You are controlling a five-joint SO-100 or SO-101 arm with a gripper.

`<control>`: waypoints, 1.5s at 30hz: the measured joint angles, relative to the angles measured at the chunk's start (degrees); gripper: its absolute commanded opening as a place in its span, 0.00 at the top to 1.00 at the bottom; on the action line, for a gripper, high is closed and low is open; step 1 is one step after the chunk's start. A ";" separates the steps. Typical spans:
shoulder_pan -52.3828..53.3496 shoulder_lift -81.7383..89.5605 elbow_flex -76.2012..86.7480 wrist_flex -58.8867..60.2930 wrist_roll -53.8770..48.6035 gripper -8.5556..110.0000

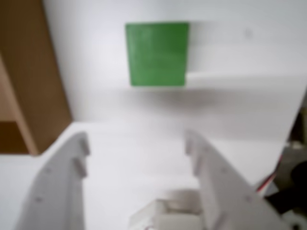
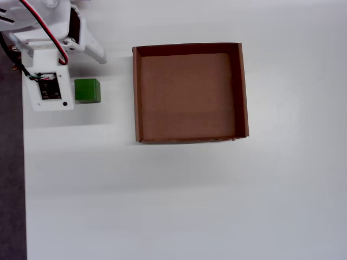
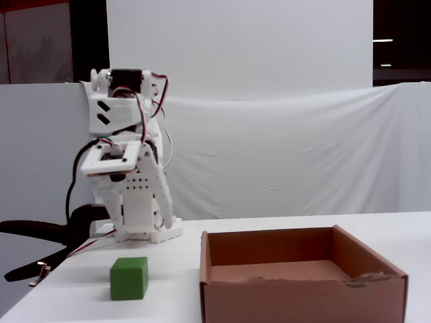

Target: Grasp a green cube and put it in a box.

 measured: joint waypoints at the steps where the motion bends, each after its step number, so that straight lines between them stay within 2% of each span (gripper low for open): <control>1: 0.09 -0.35 -0.18 0.00 -0.09 0.69; 13: 2.64 -16.17 -8.44 -7.21 -3.69 0.70; 27: 2.81 -21.45 -8.53 -12.30 -3.69 0.68; 45: 2.55 -23.99 -5.98 -15.38 -3.78 0.72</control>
